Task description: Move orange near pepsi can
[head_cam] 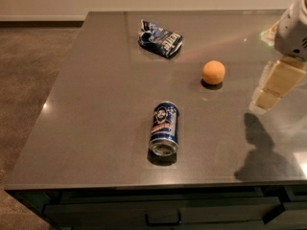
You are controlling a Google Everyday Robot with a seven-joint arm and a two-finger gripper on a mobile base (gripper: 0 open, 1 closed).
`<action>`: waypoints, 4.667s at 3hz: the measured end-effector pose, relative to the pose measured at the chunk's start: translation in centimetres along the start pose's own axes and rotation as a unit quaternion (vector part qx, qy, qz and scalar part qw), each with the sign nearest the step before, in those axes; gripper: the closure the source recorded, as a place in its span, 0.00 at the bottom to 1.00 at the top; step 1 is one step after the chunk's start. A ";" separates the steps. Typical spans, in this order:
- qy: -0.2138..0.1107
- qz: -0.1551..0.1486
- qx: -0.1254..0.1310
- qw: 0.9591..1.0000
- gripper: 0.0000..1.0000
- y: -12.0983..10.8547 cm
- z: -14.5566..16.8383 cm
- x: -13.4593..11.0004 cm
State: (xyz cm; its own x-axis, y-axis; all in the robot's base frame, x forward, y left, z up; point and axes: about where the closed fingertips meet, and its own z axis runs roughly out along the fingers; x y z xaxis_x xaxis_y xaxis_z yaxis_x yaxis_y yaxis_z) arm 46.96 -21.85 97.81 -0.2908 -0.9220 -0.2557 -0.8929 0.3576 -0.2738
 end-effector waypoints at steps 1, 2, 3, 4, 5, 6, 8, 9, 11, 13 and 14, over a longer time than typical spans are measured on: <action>-0.025 0.057 0.019 0.998 0.00 -3.8 2.4 -0.3; -0.053 0.105 0.038 0.992 0.00 -7.4 5.3 -0.9; -0.071 0.134 0.040 0.988 0.00 -9.9 8.2 -1.8; -0.080 0.158 0.035 0.984 0.00 -11.9 11.2 -2.3; -0.081 0.170 0.023 0.982 0.00 -12.9 13.7 -2.6; -0.085 0.173 0.009 0.981 0.00 -13.0 15.5 -3.3; -0.086 0.168 -0.010 0.982 0.19 -12.9 17.2 -4.4; -0.085 0.166 -0.017 0.982 0.41 -12.9 17.2 -4.1; -0.097 0.117 -0.034 0.988 0.88 -11.7 15.2 -3.7; -0.135 -0.011 -0.070 0.988 1.00 -5.2 11.3 -5.2; -0.143 -0.053 -0.087 0.984 1.00 -1.8 10.8 -6.0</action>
Offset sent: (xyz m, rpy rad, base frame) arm 0.1408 -0.0170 -0.0429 0.2342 -0.1272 -0.2889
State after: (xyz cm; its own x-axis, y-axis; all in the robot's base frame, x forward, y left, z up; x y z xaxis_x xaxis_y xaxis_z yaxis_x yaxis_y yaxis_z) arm 54.00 -15.32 89.81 -0.1069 -0.8641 -0.4918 -0.9656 0.2082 -0.1559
